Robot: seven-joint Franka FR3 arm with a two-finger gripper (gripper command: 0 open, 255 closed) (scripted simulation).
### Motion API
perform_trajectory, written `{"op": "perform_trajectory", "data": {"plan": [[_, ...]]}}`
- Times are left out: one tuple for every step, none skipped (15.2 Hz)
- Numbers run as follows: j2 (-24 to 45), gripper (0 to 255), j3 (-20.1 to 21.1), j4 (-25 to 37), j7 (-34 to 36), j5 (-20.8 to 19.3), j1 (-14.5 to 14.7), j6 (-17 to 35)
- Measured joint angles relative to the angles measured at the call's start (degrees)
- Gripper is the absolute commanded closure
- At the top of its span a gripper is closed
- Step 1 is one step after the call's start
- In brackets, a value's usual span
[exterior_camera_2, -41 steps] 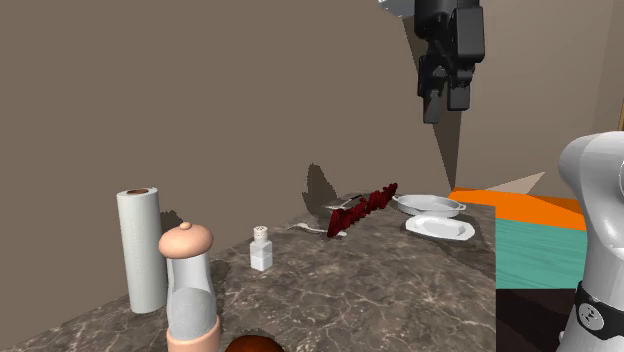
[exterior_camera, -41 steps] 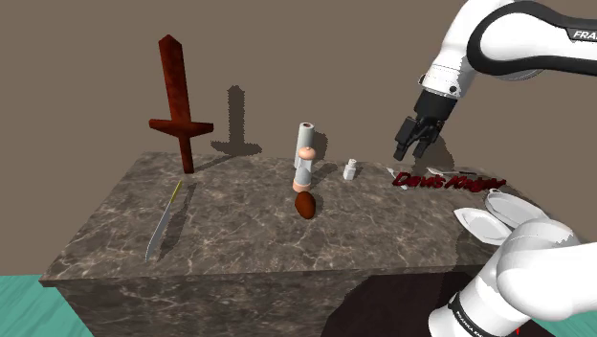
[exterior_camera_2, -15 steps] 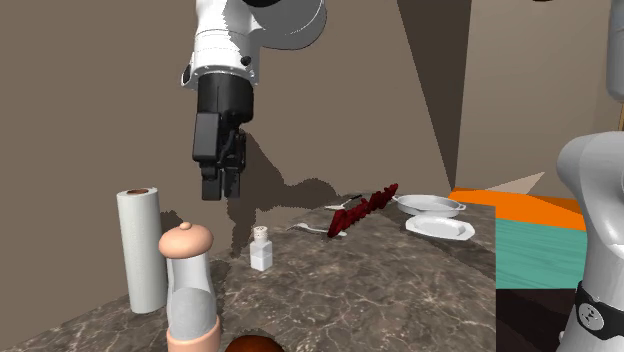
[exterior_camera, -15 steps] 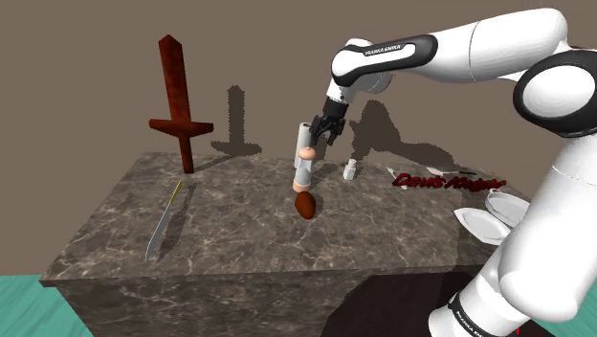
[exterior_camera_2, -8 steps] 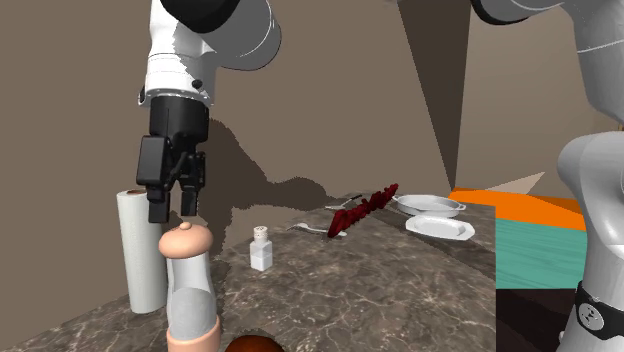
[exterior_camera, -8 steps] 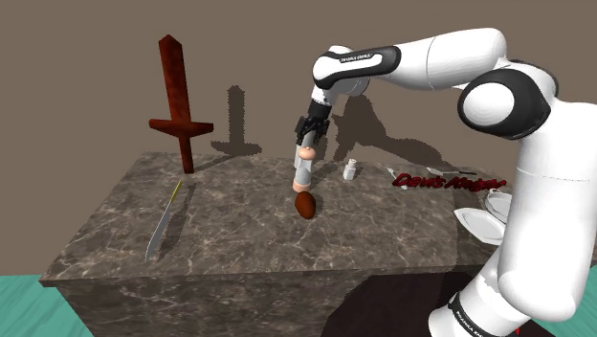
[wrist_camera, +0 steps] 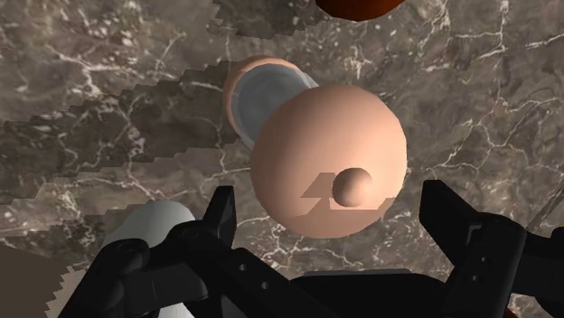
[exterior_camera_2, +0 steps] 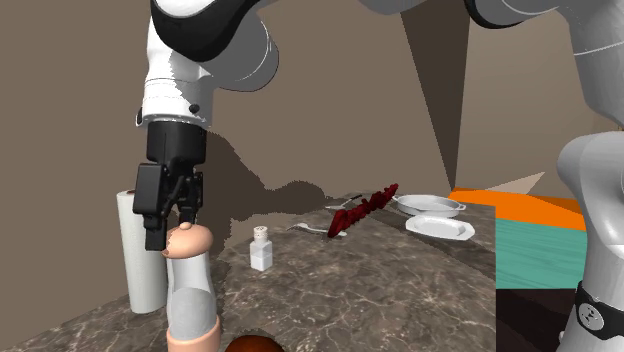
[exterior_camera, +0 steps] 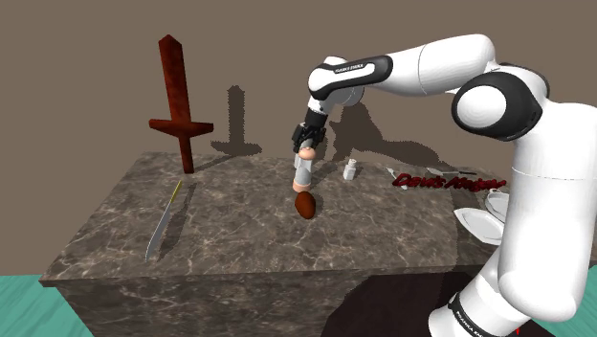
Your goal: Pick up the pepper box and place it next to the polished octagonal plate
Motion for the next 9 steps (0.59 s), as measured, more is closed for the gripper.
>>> {"op": "perform_trajectory", "data": {"plan": [[0.0, 0, 0.0, -0.06, 0.0, 0.01, 0.01, 0.06], [0.0, 0, 0.01, -0.08, -0.01, 0.01, 0.01, 0.09], [0.01, 0, 0.01, -0.09, -0.01, 0.01, 0.02, 0.11], [0.01, 0, 0.01, -0.09, -0.01, 0.01, 0.02, 0.12], [0.01, 255, 0.01, -0.09, -0.01, 0.01, 0.02, 0.12], [-0.03, 255, 0.01, -0.06, 0.0, 0.03, 0.02, 0.13], [-0.01, 255, 0.01, -0.07, -0.01, 0.02, 0.02, 0.12], [-0.01, 255, 0.02, -0.06, -0.01, 0.03, 0.02, 0.13], [-0.01, 255, 0.02, -0.05, 0.0, 0.03, 0.03, 0.13]]}}
